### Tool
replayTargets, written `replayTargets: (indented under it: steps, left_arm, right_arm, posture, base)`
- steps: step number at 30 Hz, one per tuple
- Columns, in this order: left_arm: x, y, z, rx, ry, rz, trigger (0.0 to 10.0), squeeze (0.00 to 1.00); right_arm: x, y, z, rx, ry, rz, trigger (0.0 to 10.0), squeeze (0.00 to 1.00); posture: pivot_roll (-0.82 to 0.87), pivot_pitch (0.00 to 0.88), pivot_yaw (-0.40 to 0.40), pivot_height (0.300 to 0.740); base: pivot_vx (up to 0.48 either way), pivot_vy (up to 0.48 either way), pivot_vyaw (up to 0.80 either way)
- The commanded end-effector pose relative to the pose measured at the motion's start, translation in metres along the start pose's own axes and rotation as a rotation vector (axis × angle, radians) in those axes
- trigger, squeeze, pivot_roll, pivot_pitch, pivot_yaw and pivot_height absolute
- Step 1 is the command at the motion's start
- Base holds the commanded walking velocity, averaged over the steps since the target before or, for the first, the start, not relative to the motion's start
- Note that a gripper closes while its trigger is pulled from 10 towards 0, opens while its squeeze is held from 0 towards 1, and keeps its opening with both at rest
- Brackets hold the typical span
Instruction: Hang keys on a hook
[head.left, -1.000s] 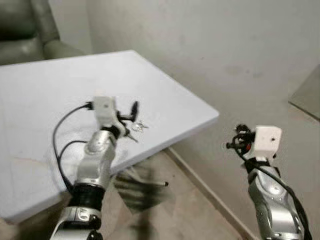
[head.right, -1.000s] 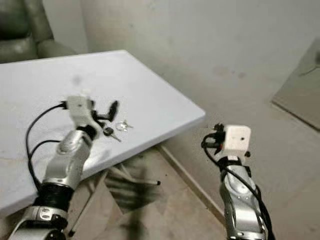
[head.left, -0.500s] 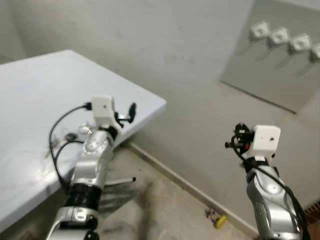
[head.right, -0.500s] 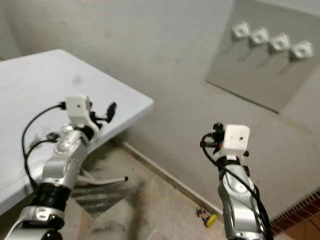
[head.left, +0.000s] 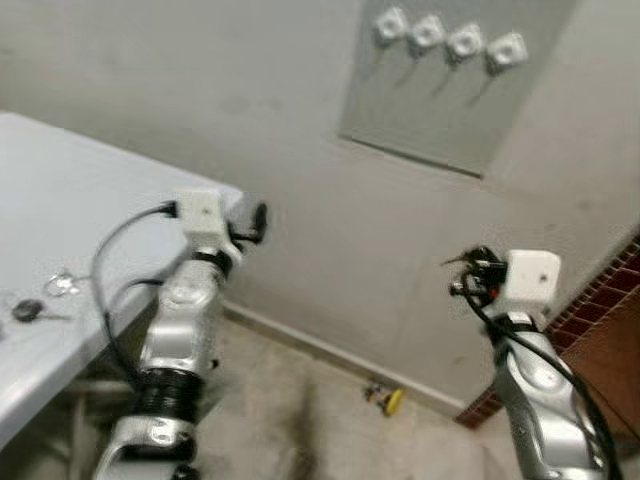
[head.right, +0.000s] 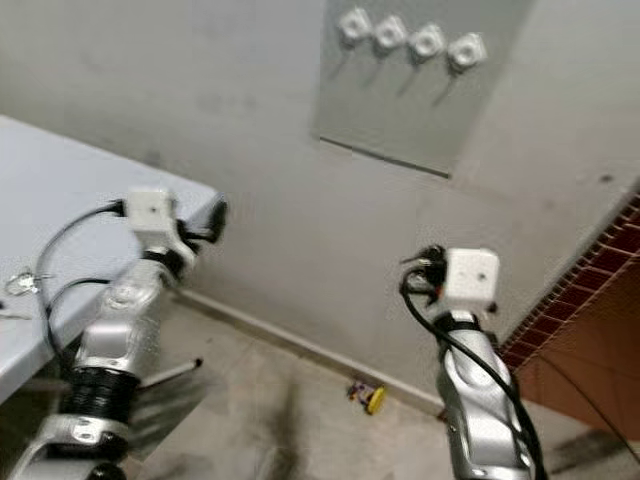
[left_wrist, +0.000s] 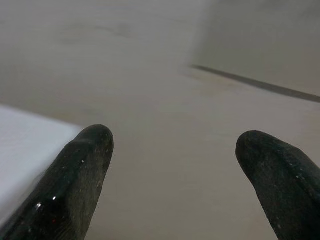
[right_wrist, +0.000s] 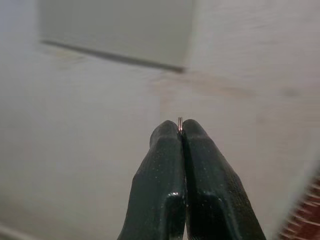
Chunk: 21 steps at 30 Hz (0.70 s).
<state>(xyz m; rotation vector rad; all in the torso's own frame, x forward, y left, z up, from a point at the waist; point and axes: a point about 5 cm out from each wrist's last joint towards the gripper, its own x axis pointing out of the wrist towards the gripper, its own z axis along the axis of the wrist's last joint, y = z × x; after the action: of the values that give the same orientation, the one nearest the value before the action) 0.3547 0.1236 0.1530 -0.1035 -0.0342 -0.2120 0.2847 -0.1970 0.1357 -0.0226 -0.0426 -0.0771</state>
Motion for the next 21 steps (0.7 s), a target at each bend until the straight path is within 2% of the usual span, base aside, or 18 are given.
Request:
replayTargets:
  steps: [1,5,9,15,18,21]
  left_arm:
    - [-0.001,0.003,0.004,0.015,-0.006,-0.016,10.0,0.00]
    - [-0.002,-0.002,0.003,0.021,-0.006,-0.054,10.0,0.00]
    - [-0.004,-0.008,0.002,0.042,-0.003,-0.097,10.0,0.00]
    - [-0.004,-0.007,0.002,0.037,-0.002,-0.094,10.0,0.00]
    - [-0.003,-0.003,0.004,-0.008,-0.004,-0.080,10.0,0.00]
    - [-0.004,-0.002,0.004,-0.008,-0.009,-0.082,10.0,0.00]
  right_arm:
    - [0.000,0.002,0.005,0.001,-0.016,0.009,10.0,0.00]
    - [0.000,0.004,0.005,0.010,-0.017,0.017,10.0,0.00]
    - [0.000,0.007,0.008,0.010,-0.035,0.044,10.0,0.00]
    - [-0.001,0.007,0.008,0.008,-0.037,0.052,10.0,0.00]
    - [-0.002,0.006,0.009,0.008,-0.041,0.055,10.0,0.00]
    - [-0.003,0.007,0.008,0.007,-0.040,0.057,10.0,0.00]
  posture:
    - [0.01,0.012,-0.067,0.740]
    - [0.01,0.012,-0.067,0.740]
    - [0.01,0.006,-0.070,0.740]
    - [0.01,0.001,-0.070,0.740]
    - [0.01,0.000,-0.070,0.740]
    - [0.00,0.000,-0.068,0.740]
  base:
    - [0.000,0.000,-0.78]
    - [0.000,0.000,-0.77]
    - [0.000,0.000,0.00]
    - [0.000,0.000,0.00]
    - [0.000,0.000,0.00]
    - [0.177,0.000,0.00]
